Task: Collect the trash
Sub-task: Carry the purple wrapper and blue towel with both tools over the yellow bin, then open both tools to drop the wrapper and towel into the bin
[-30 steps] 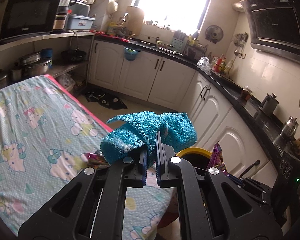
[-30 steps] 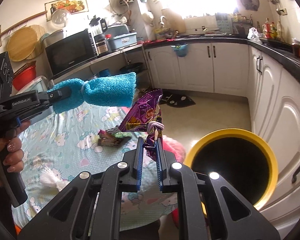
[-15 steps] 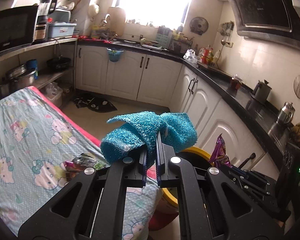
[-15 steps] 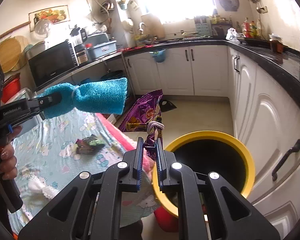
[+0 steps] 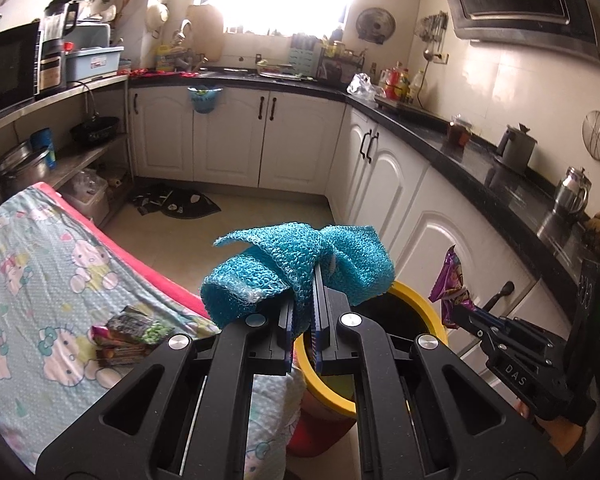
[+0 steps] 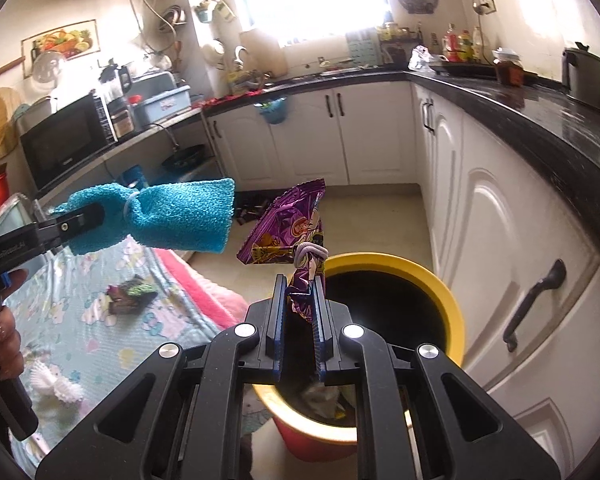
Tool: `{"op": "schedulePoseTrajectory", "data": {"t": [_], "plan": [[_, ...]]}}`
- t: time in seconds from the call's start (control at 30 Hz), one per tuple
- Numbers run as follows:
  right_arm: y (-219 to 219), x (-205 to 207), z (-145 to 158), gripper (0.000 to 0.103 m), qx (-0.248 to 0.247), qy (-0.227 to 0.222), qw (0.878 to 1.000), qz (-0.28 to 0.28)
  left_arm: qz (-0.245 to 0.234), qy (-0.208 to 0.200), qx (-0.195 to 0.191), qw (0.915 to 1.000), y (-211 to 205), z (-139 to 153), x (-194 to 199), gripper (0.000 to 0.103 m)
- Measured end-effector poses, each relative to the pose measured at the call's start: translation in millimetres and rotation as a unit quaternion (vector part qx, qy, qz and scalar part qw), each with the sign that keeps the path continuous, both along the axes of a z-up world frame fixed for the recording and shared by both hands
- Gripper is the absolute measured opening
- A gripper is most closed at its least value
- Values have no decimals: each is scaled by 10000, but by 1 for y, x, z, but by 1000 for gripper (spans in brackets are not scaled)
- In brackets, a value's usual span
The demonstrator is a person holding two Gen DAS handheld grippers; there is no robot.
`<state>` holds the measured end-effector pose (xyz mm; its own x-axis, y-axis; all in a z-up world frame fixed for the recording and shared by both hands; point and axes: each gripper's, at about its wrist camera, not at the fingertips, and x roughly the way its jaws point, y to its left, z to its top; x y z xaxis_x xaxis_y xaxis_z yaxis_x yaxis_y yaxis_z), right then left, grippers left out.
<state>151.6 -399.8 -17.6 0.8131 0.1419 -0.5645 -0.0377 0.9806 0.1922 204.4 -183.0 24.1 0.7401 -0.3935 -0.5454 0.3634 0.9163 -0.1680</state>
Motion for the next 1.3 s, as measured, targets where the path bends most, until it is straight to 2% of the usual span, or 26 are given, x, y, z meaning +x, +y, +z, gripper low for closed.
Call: {"op": "schedulePoseTrajectory", "data": {"t": [0.5,0.87,1.3], "plan": [[-25,16,-50,12,36,584,9976,-368,-278,355,426,9981,-46,-44,16,3],[-32,25,-82,12,62,958,9944,-451,-384,601,572,9958,-67,-72,25,3],[-37,29,-105,14,104,1223,9912,-502,-459,867,676,9929,-82,-94,33,4]]}}
